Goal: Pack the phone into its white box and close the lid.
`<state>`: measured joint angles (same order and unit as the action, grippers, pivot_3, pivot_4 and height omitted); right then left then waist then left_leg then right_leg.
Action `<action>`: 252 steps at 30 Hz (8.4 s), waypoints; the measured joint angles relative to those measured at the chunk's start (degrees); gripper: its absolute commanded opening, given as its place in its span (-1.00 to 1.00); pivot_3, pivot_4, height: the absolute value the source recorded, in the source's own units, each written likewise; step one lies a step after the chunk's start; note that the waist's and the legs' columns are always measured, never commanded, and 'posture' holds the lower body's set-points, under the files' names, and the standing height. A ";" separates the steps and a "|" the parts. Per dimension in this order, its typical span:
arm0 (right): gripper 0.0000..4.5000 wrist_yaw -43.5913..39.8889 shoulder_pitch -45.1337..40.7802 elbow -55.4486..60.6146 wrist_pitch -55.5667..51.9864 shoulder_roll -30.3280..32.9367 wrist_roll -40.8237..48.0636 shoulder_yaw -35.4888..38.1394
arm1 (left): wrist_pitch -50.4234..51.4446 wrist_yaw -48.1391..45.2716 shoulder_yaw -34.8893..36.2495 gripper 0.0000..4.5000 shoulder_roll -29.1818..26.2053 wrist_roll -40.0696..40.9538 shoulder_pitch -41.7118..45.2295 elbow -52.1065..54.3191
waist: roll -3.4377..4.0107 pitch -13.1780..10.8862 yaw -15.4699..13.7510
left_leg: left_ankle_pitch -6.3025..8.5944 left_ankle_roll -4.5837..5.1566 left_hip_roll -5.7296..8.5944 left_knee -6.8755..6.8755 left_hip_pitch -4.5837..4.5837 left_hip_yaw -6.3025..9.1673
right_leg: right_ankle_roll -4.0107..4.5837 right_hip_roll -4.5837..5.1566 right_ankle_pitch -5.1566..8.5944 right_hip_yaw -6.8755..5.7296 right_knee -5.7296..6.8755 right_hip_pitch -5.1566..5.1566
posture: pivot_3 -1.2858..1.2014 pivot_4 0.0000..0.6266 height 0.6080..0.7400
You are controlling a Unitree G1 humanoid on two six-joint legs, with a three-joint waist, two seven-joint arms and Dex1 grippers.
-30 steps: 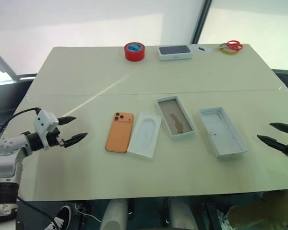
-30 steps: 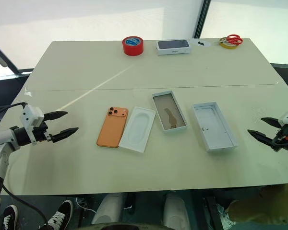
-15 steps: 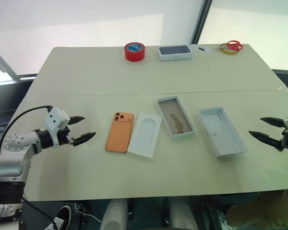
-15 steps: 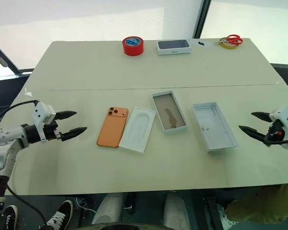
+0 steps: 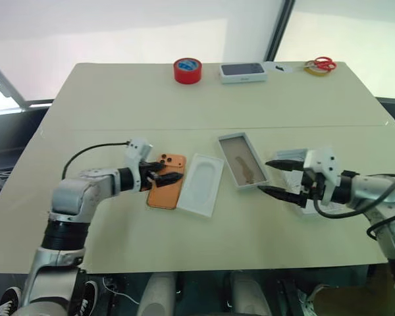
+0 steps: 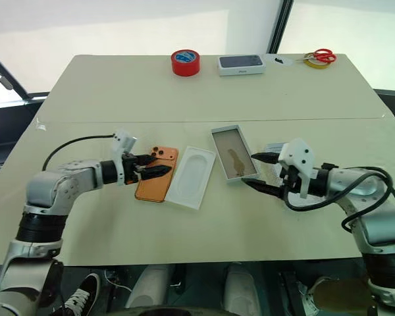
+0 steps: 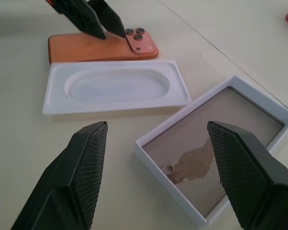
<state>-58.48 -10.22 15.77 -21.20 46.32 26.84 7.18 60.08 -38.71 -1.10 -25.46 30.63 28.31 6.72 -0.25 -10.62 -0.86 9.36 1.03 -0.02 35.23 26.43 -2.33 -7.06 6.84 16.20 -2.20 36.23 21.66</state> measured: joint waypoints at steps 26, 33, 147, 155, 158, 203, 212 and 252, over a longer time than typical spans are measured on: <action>0.54 1.65 2.11 -0.29 1.00 -0.27 -1.35 0.33 | 23.01 9.38 1.56 1.00 10.07 2.71 12.99 -8.28 | 0.01 0.07 0.11 | 0.00 0.00 0.04 0.02 -0.22 0.14 | -0.04 -0.05 0.00 -0.08 -0.01 -0.26 | 0.03 -0.52 1.00; 0.56 1.82 2.00 -1.12 1.97 -0.27 -1.80 0.33 | 24.69 11.49 4.49 0.15 10.65 2.65 11.37 -7.88 | 0.01 0.08 0.17 | 0.01 -0.01 0.03 -0.01 -0.23 0.14 | -0.04 -0.05 0.00 -0.07 -0.01 -0.24 | 0.03 -0.52 1.00; -0.98 10.63 -24.85 -30.20 19.63 -17.68 -28.44 -19.35 | -38.15 -7.67 0.37 0.55 -4.59 -8.08 -9.26 0.18 | -0.17 -0.01 0.65 | -0.08 -0.41 0.13 -0.38 0.17 0.02 | -0.17 0.11 -0.25 0.00 -0.14 0.63 | 0.03 -0.52 1.00; -0.98 0.82 -27.14 -32.84 23.96 -15.01 -33.40 -27.06 | -46.54 -10.39 6.44 0.55 -6.15 -7.58 -11.20 -2.10 | -0.16 0.00 0.69 | -0.05 -0.32 0.06 -0.35 0.14 -0.04 | -0.28 0.06 -0.35 0.03 -0.12 0.60 | 0.03 -0.52 1.00; -0.98 -4.10 -27.23 -31.41 23.67 -13.42 -32.72 -27.62 | -46.97 -9.67 6.44 0.55 -5.51 -7.58 -12.17 -2.08 | -0.16 0.00 0.61 | -0.09 -0.24 0.03 -0.33 0.12 -0.05 | -0.33 0.02 -0.37 0.02 -0.11 0.58 | 0.03 -0.52 1.00; -0.98 -1.98 -36.73 -24.31 -0.79 -27.27 -41.87 -41.43 | 3.96 -4.70 12.91 0.55 -10.95 7.48 -3.47 -11.91 | -0.25 0.04 1.50 | -0.06 -0.36 -0.05 -0.26 -0.02 -0.29 | -0.46 -0.05 -0.33 -0.02 0.47 0.75 | 0.03 -0.52 1.00; -0.98 0.02 -36.73 -25.24 -1.50 -29.67 -43.55 -42.56 | 9.07 -1.44 12.03 0.55 -7.45 7.50 -1.49 -9.94 | -0.25 0.28 1.31 | -0.04 -0.39 -0.02 -0.26 -0.09 -0.26 | -0.45 -0.02 -0.33 -0.02 0.45 0.70 | 0.03 -0.52 1.00; -1.00 2.04 -36.30 -27.13 1.31 -29.31 -43.52 -42.26 | 13.32 -0.07 18.05 -0.99 0.56 14.17 -0.27 -15.22 | -0.30 0.83 1.74 | -0.03 -0.43 -0.04 -0.51 -0.17 -0.22 | -0.39 0.09 -0.34 0.00 0.25 0.73 | 0.03 -0.52 1.00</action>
<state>-56.44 -46.52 -11.36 -19.90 17.01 -16.68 -35.08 73.40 -38.78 16.94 -24.90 44.80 28.03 -8.50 -0.55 -9.79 0.88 9.32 0.60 -0.07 34.72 26.26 -2.56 -7.46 6.93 15.86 -2.20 36.48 22.39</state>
